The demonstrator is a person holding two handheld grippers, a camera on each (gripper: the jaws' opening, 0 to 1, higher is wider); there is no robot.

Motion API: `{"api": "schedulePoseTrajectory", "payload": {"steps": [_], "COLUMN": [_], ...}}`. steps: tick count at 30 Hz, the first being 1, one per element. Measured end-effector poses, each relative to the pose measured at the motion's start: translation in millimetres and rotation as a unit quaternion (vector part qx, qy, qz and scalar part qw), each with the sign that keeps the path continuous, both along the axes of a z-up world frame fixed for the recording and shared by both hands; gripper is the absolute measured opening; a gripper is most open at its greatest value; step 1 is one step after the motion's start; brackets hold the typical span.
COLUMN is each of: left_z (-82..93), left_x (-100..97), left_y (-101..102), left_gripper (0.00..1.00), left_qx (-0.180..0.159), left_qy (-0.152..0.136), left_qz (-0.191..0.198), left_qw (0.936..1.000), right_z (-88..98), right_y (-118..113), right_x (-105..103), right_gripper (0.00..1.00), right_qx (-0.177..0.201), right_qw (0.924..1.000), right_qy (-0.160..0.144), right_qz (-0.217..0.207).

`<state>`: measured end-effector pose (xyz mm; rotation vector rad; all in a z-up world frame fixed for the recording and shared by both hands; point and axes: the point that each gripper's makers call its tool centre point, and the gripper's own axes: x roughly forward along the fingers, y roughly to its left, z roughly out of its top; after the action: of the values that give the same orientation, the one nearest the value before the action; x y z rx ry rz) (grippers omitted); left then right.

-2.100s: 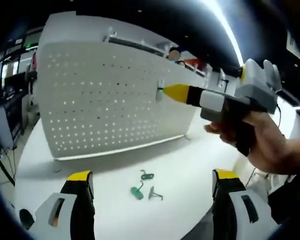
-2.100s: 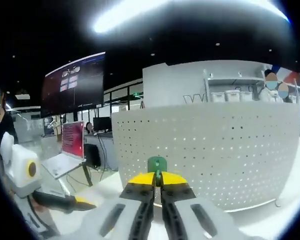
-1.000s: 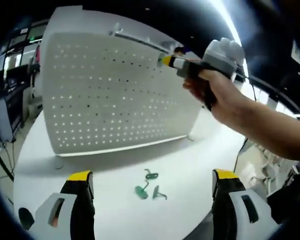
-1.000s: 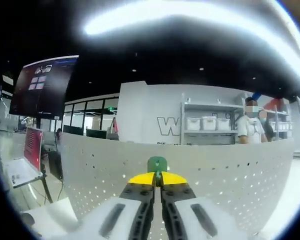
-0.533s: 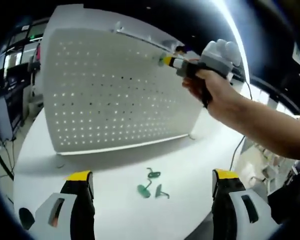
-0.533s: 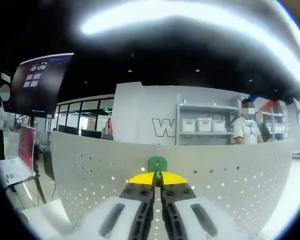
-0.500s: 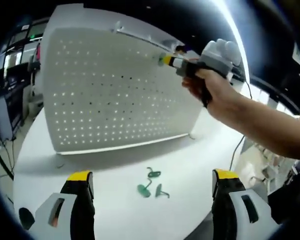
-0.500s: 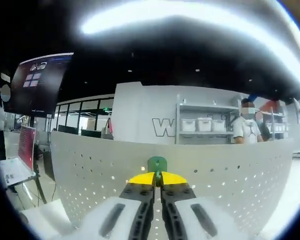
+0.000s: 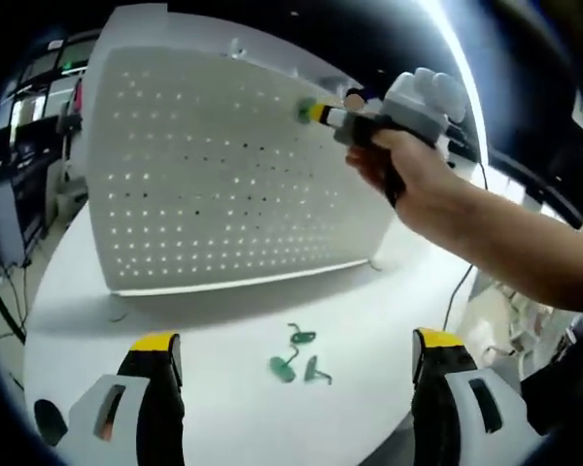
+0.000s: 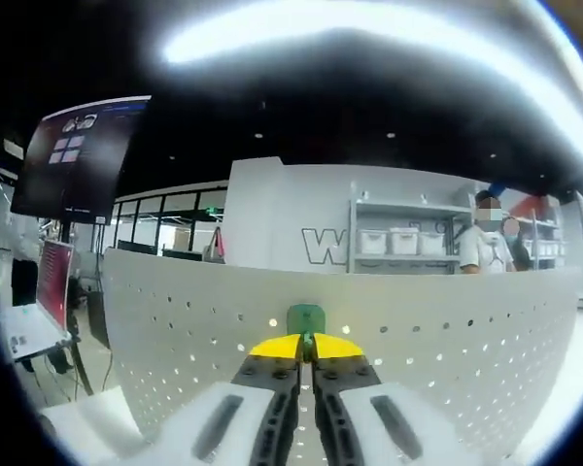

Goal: Insert the hook assembly into the mounting plate slot until the hook locks in place.

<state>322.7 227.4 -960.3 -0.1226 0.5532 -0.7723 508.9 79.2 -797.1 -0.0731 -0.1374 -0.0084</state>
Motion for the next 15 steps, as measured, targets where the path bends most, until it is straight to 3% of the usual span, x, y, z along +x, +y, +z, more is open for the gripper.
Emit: {"api": "schedulePoseTrajectory", "payload": {"steps": [15], "left_z": [-1.6], "left_x": [3.1], "left_y": [4.9], "left_gripper": [1.0], "left_qx": [0.002], "left_qy": [0.004], "left_qz": [0.002], "left_qw": [1.0], "right_z": [-6.6], "right_y": [-4.9], "right_x": [3.1], "right_gripper": [0.0], "right_qx": [0.003], "right_qw": [0.9999], "right_qy": [0.004], "right_qz": [-0.015]}}
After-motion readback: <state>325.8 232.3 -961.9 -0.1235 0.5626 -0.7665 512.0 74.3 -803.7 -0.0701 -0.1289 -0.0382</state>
